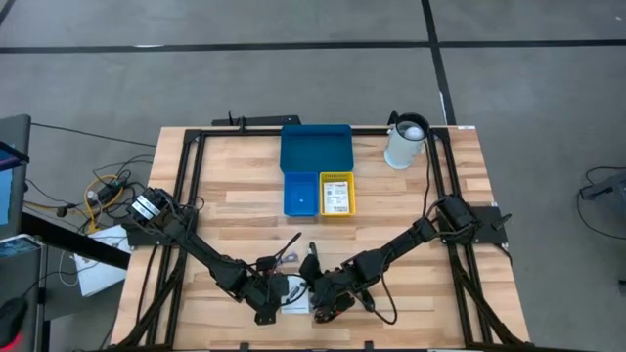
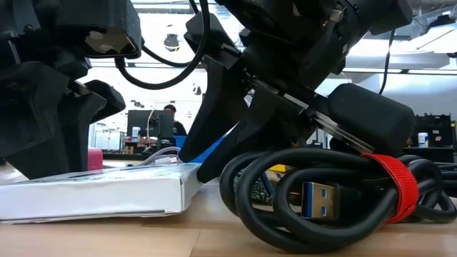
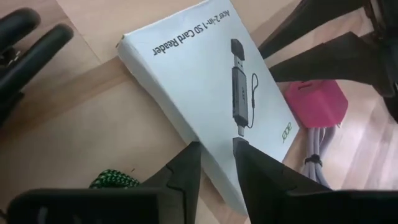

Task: Pick and place items into bin
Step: Put the white card reader box into the yellow bin

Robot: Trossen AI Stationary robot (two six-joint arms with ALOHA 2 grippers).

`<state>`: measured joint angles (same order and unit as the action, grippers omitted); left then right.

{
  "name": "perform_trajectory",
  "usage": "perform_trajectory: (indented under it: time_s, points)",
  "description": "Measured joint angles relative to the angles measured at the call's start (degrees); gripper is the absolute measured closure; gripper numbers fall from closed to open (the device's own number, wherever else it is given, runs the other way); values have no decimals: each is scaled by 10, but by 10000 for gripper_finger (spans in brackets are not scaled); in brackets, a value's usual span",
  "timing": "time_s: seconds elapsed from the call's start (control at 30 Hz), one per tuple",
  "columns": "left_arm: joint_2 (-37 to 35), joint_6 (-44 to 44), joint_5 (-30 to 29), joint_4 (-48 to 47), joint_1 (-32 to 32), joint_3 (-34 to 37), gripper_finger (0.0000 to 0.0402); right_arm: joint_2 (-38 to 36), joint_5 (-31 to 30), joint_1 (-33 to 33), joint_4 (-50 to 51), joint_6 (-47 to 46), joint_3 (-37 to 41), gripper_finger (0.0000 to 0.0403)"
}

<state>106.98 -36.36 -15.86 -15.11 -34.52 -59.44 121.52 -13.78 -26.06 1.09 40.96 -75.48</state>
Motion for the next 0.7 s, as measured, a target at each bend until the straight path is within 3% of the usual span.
perform_trajectory:
  time_s: [0.17, 0.33, 0.7]
  points:
    - [0, 0, 0, 0, 0, 0, 340, 0, 5, 9, 2, 1, 0, 325]
    - [0, 0, 0, 0, 1, 0, 340, -2, 52, 26, 1, -17, 9, 391]
    - [-1, 3, 2, -15, 1, 0, 340, 14, 4, 21, -29, -97, 12, 402]
